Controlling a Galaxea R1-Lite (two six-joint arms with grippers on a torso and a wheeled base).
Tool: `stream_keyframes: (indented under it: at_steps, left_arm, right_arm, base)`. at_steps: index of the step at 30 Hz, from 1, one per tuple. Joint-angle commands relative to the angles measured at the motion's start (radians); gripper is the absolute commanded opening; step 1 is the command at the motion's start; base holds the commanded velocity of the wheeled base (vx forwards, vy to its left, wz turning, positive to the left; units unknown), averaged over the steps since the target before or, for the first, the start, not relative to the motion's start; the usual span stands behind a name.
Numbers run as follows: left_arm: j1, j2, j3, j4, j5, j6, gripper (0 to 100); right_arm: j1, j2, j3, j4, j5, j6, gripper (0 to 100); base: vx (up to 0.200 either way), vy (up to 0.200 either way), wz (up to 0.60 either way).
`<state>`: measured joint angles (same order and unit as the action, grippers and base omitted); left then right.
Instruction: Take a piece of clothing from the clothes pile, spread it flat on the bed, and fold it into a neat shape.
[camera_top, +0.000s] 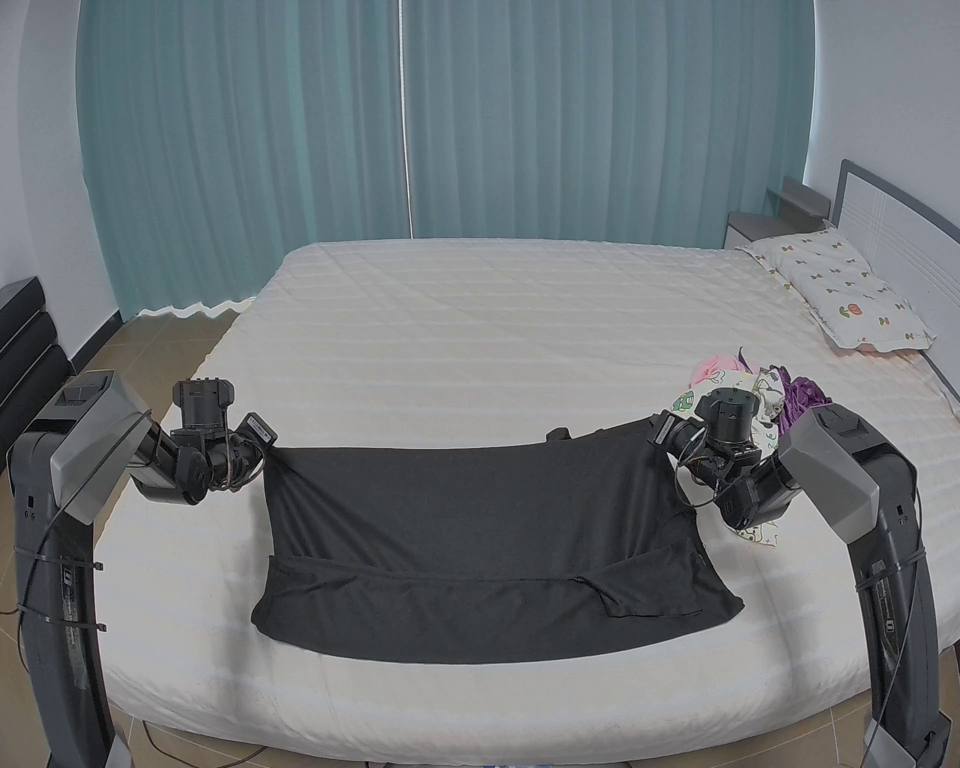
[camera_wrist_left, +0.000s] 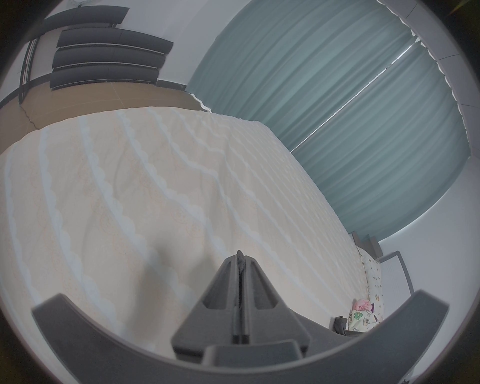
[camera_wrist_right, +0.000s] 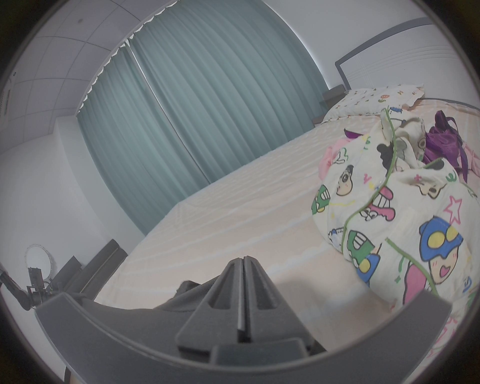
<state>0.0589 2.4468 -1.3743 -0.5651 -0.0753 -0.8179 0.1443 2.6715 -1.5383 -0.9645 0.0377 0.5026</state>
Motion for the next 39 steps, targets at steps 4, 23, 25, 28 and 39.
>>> stream_keyframes:
  at_steps: [4,23,25,28,39]
  left_arm:
    - [0.004,-0.028,0.012,-0.001,-0.001,-0.001,0]
    - [0.012,-0.08,0.057,0.007,-0.012,0.039,0]
    - [0.007,-0.074,0.06,0.007,-0.014,0.062,0]
    - [0.002,-0.072,0.075,0.008,-0.014,0.072,0]
    - [0.001,-0.083,0.121,0.007,-0.014,0.143,0]
  right_arm:
    - [0.011,-0.005,0.066,-0.023,0.001,-0.025,0]
    - [-0.011,-0.088,0.165,-0.046,0.016,-0.035,0]
    - [-0.006,-0.097,0.187,-0.056,0.018,-0.038,0]
    - [-0.014,-0.11,0.195,-0.045,0.019,-0.039,0]
    - [-0.02,-0.188,0.326,-0.056,0.056,-0.041,0]
  base:
    - [0.0,0.0,0.0]
    - [0.0,0.0,0.0]
    - [0.0,0.0,0.0]
    - [0.0,0.0,0.0]
    - [0.0,0.0,0.0]
